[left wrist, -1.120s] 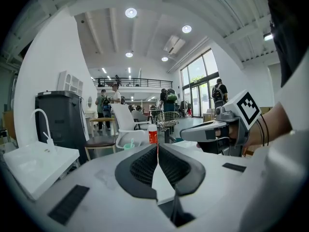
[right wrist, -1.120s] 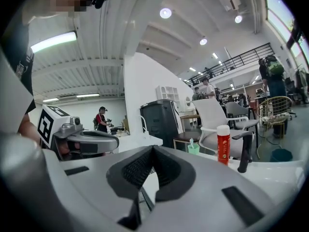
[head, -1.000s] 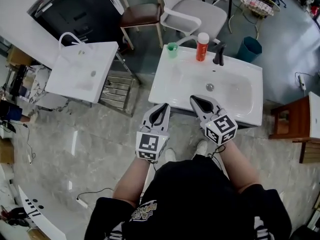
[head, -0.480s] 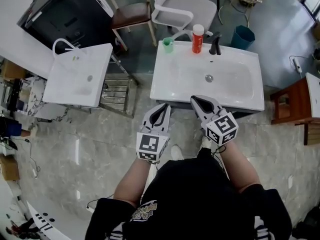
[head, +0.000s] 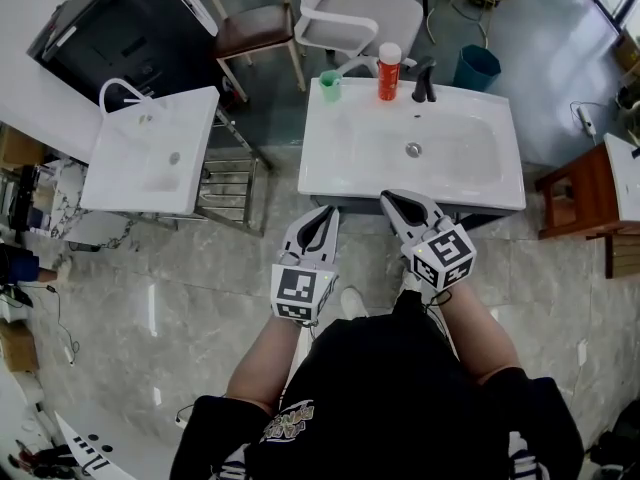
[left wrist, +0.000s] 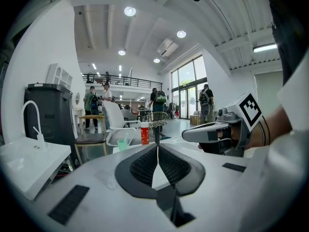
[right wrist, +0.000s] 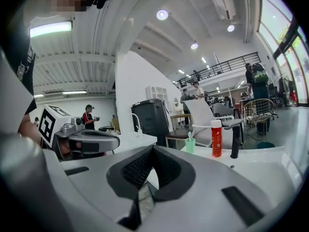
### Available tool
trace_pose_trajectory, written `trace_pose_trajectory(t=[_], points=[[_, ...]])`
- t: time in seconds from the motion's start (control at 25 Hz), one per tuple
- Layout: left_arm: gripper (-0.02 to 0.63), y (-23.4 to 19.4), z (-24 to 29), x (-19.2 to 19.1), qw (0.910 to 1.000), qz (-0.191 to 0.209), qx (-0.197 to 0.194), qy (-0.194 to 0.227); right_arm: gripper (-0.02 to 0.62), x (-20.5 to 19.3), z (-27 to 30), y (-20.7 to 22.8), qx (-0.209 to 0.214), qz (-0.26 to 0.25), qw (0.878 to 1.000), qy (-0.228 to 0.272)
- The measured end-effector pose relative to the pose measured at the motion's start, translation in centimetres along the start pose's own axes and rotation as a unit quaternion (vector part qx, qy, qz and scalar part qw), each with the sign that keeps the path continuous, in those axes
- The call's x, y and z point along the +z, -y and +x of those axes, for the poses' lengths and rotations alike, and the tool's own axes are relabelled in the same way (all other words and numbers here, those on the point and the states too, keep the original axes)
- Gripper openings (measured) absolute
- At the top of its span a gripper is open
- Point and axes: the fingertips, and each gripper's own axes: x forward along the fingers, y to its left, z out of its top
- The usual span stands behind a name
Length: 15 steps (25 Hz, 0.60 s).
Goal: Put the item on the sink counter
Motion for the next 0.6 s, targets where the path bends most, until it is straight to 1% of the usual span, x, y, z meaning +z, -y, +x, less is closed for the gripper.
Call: trace_pose_trajectory(t=[0.6], points=[[0.02, 0.2, -1.0, 0.3, 0.9999, 0.003, -0.004, 0.01, 0.054, 0.2, -0.6, -1.1, -0.002, -0.009, 1.0, -0.001]])
